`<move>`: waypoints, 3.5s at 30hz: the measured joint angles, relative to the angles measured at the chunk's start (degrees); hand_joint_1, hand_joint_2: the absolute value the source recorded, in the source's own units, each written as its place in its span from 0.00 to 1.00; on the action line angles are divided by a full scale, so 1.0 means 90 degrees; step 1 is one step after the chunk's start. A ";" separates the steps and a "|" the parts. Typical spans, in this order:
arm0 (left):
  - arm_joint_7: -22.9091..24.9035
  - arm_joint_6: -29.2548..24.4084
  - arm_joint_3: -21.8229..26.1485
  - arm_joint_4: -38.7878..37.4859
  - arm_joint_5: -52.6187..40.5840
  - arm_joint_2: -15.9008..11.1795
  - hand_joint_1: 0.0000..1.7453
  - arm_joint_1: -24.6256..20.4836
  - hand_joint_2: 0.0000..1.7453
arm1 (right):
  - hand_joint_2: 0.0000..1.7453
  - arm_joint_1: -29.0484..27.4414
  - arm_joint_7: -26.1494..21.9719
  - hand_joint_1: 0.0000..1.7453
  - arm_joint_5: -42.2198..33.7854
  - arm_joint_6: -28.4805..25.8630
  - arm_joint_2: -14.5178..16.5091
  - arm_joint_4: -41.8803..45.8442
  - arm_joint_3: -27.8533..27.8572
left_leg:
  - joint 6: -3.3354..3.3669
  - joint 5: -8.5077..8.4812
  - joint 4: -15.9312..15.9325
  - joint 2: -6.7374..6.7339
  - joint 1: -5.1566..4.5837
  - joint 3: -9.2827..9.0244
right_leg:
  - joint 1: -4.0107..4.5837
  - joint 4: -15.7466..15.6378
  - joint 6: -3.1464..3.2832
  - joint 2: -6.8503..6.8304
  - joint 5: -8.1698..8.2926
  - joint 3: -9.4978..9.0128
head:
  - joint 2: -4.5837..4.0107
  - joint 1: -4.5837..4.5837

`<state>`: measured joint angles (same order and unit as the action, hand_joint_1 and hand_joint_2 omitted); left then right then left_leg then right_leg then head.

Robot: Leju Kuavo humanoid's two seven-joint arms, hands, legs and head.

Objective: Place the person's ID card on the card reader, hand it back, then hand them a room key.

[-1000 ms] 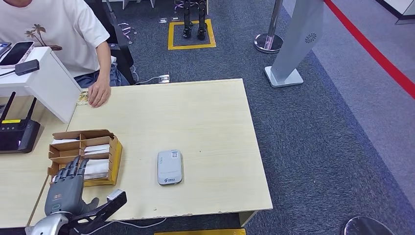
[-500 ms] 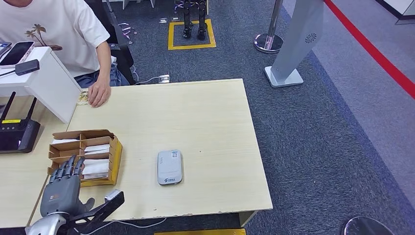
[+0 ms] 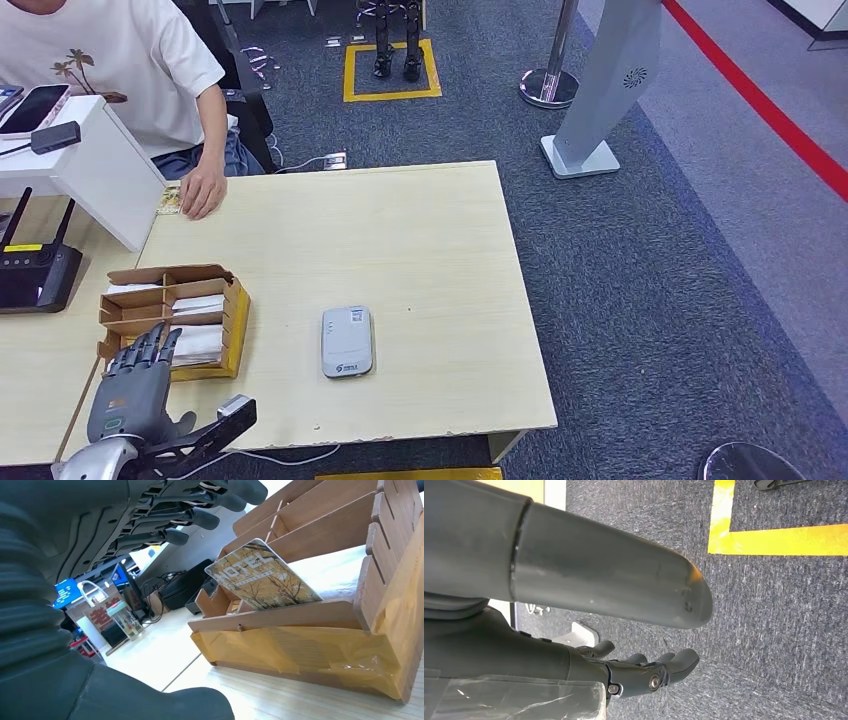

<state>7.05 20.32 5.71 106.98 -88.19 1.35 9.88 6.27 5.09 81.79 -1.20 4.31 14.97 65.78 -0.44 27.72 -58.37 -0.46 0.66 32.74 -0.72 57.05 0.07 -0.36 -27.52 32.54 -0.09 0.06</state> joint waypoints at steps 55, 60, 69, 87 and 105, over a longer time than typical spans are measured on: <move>-0.0161 -0.0339 0.0029 -0.0601 -0.0019 0.0128 0.00 -0.0421 1.00 | 0.00 -0.0001 0.0008 0.00 0.0083 0.0049 0.0000 0.0000 -0.0004 | 0.0000 0.0000 0.0000 0.0001 0.0000 0.0001 | 0.0000 0.0000 0.0000 -0.0001 0.0000 -0.0001 | 0.0000 0.0001; -0.0159 -0.0267 0.0043 -0.0517 -0.0025 0.0053 0.00 -0.0328 1.00 | 0.00 -0.0002 0.0007 0.00 0.0067 0.0047 0.0000 0.0000 -0.0004 | 0.0000 0.0000 0.0000 0.0001 0.0000 0.0001 | 0.0000 0.0000 0.0000 -0.0001 0.0000 -0.0001 | 0.0000 0.0001; 0.0208 -0.0409 0.0176 -0.0418 -0.0030 -0.0073 0.00 -0.0350 1.00 | 0.00 -0.0001 0.0005 0.00 0.0014 0.0018 0.0000 0.0000 -0.0003 | -0.0001 -0.0001 0.0000 0.0001 0.0000 0.0000 | 0.0000 0.0000 0.0000 -0.0001 0.0000 -0.0001 | 0.0000 -0.0001; 0.0930 -0.0480 0.0160 -0.0431 -0.0030 -0.0551 0.00 -0.0490 1.00 | 0.00 0.0002 -0.0020 0.00 0.0111 0.0007 0.0000 0.0000 -0.0004 | -0.0001 -0.0001 0.0000 0.0000 -0.0001 -0.0002 | 0.0000 0.0000 0.0000 0.0001 0.0000 -0.0001 | 0.0000 0.0001; 0.0538 -0.0610 0.0160 -0.0609 -0.0031 -0.0483 0.00 -0.0668 1.00 | 0.00 0.0004 -0.0022 0.00 0.0118 0.0012 0.0000 0.0000 -0.0004 | -0.0001 -0.0001 0.0000 0.0000 0.0000 -0.0003 | 0.0000 0.0000 0.0000 0.0000 0.0000 -0.0001 | 0.0000 0.0000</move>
<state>11.89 14.83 7.15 101.50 -88.47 -2.99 3.86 6.30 4.89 82.86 -1.09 4.31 14.97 65.75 -0.45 27.71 -58.37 -0.46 0.66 32.71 -0.71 57.05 0.07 -0.36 -27.52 32.53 -0.09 0.06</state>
